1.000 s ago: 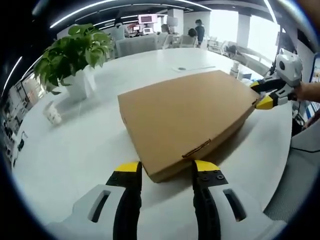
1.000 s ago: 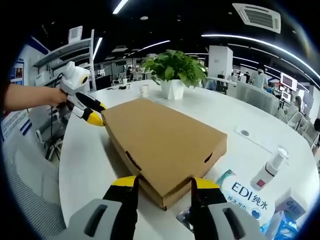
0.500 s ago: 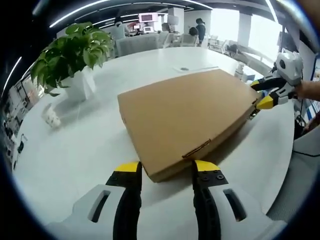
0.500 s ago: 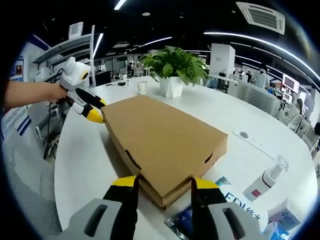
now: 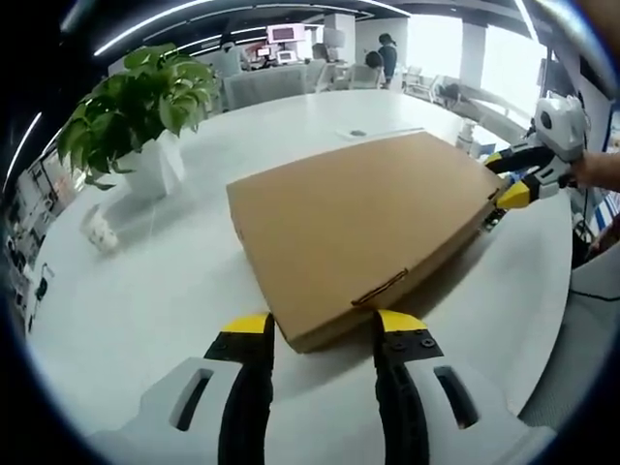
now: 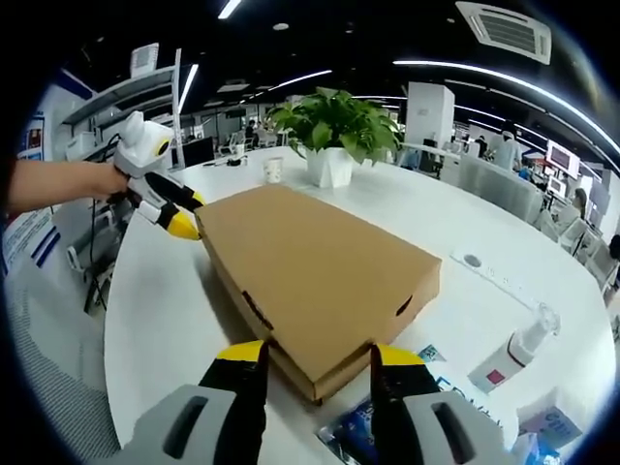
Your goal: Operate the shoe box by opening the lid, removing the specified soft item, and placing it in the target area until the item is outside and the box remains undamaged.
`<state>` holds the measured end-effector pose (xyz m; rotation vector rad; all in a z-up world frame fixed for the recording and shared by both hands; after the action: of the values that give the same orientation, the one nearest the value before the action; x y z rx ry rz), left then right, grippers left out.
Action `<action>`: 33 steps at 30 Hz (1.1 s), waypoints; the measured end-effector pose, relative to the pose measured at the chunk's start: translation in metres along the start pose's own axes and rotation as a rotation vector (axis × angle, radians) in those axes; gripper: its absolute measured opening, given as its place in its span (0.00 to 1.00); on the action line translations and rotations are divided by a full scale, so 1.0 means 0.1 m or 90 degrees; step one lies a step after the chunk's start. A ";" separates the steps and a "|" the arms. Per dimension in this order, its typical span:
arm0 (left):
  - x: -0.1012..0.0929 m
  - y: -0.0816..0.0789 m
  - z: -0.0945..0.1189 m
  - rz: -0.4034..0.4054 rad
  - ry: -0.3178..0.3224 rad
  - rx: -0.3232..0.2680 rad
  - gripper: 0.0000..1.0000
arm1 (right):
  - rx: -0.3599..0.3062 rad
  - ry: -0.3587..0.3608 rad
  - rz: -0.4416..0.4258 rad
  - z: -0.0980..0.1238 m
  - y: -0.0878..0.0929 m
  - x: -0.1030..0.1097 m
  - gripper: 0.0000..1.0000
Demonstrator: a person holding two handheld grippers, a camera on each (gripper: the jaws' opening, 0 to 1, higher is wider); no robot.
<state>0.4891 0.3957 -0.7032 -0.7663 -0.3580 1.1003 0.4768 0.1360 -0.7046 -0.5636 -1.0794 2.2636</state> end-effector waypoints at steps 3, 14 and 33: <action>-0.02 0.01 0.03 -0.005 0.001 -0.009 0.43 | -0.007 0.002 0.000 0.04 -0.02 -0.01 0.39; -0.09 -0.08 0.32 0.023 -0.009 -0.072 0.51 | -0.045 0.027 -0.001 0.36 -0.10 0.02 0.48; -0.57 0.04 0.70 0.031 0.031 -0.120 0.65 | -0.067 0.102 -0.034 1.10 0.15 -0.05 0.69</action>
<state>0.4192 0.3716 -0.6514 -0.9710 -0.4072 1.1012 0.4118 0.0629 -0.6515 -0.7367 -1.1246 2.0853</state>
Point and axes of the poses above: the point that each gripper's makers call its tool centre point, and the gripper's own axes: z roughly backward along the fingers, x roughly to its left, y roughly out of its underside, the point moved 2 cm from there along z, roughly backward along the fingers, and after that the axes turned 11 degrees about z, right-handed, at the moved point
